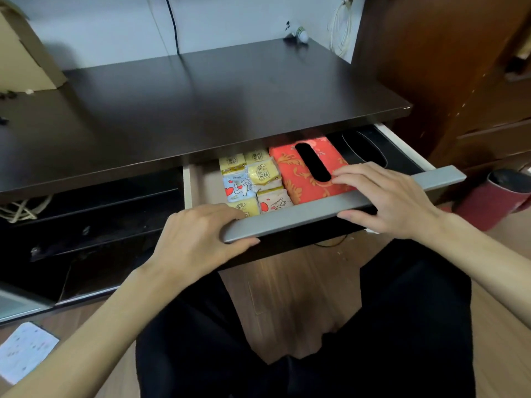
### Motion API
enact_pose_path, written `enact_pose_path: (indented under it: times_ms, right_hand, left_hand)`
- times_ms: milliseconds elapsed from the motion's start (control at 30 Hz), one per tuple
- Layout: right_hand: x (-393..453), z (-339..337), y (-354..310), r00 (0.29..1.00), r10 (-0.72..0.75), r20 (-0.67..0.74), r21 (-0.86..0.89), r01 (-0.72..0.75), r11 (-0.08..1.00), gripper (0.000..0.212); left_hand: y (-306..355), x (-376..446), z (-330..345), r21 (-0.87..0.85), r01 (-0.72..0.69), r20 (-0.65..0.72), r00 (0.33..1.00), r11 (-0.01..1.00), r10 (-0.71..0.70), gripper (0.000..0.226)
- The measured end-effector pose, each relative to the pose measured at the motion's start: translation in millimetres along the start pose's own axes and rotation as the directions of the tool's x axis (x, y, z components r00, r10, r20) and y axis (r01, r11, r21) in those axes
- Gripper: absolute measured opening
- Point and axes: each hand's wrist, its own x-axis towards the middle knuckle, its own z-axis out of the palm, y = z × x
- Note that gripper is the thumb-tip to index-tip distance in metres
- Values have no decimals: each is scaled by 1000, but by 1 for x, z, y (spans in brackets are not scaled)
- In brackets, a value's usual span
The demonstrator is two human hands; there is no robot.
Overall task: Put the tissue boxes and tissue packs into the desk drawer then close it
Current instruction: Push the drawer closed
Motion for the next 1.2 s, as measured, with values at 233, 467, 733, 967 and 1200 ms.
enact_pose_path:
  times_ms: [233, 467, 733, 967, 1200]
  right_hand:
    - [10, 20, 22, 897, 380, -228, 247, -324, 913, 79]
    - [-7, 49, 46, 511, 819, -260, 411, -709, 573, 114]
    - [14, 76, 34, 350, 930, -113, 678, -657, 329, 126]
    - [33, 94, 35, 392, 920, -29, 649, -693, 315, 120]
    - [64, 100, 52, 415, 910, -14, 608, -719, 337, 109]
  left_hand:
    - [-21, 17, 10, -18, 183, -144, 972, 983, -183, 38]
    - [-18, -31, 36, -560, 499, -239, 667, 661, -706, 73]
    - [5, -8, 70, -785, 501, 39, 627, 365, -778, 75]
    - [-1, 18, 81, -796, 478, 11, 625, 371, -781, 89]
    - [-29, 43, 85, -785, 527, 30, 559, 327, -829, 85]
